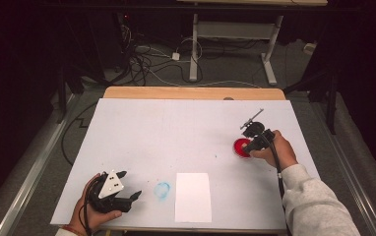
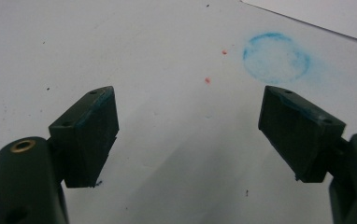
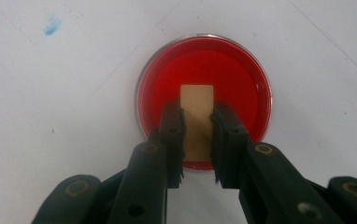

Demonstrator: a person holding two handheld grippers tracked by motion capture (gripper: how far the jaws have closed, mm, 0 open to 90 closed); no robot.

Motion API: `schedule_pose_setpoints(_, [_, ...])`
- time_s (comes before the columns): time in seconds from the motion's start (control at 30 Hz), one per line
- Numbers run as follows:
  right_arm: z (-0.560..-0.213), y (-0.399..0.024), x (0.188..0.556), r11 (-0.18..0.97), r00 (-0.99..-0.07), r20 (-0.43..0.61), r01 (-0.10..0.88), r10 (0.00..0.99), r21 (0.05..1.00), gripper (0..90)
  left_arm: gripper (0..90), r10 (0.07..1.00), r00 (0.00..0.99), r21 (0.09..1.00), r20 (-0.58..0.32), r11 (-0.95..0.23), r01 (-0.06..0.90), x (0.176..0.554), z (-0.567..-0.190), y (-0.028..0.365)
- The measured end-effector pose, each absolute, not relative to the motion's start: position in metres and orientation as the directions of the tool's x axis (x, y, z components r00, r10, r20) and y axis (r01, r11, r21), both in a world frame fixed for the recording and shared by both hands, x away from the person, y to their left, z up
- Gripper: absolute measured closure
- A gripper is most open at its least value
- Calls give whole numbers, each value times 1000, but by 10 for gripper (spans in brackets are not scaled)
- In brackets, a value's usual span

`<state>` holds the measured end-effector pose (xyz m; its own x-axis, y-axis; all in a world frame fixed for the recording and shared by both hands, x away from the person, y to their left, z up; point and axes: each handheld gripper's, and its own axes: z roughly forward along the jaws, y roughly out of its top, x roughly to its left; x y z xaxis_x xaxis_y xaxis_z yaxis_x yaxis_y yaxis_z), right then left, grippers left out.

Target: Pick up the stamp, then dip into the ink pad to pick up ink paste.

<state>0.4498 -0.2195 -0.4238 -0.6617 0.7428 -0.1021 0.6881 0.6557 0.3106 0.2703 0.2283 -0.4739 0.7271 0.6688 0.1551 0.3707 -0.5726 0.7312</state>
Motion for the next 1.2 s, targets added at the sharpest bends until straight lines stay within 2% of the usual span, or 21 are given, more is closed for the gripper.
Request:
schedule_pose_setpoints(0.17, [-423,-222,446,648,-655,-111,680,747,345,769,198,672,725,734,151,-568,374,271,-474,229])
schedule_pose_setpoints(0.27, [-413,-225,438,617,-650,-90,656,754,434,769,198,674,723,731,153,-569,376,271,-474,229])
schedule_pose_setpoints(0.53, [-392,-226,420,601,-663,-95,597,743,532,768,198,676,721,734,154,-567,375,271,-473,229])
schedule_pose_setpoints(0.87, [-376,-219,396,614,-713,-89,526,696,589,768,198,676,721,735,154,-566,374,271,-472,229])
schedule_pose_setpoints(1.2, [-369,-194,371,664,-791,-98,431,604,611,768,198,677,720,737,154,-564,373,271,-472,228])
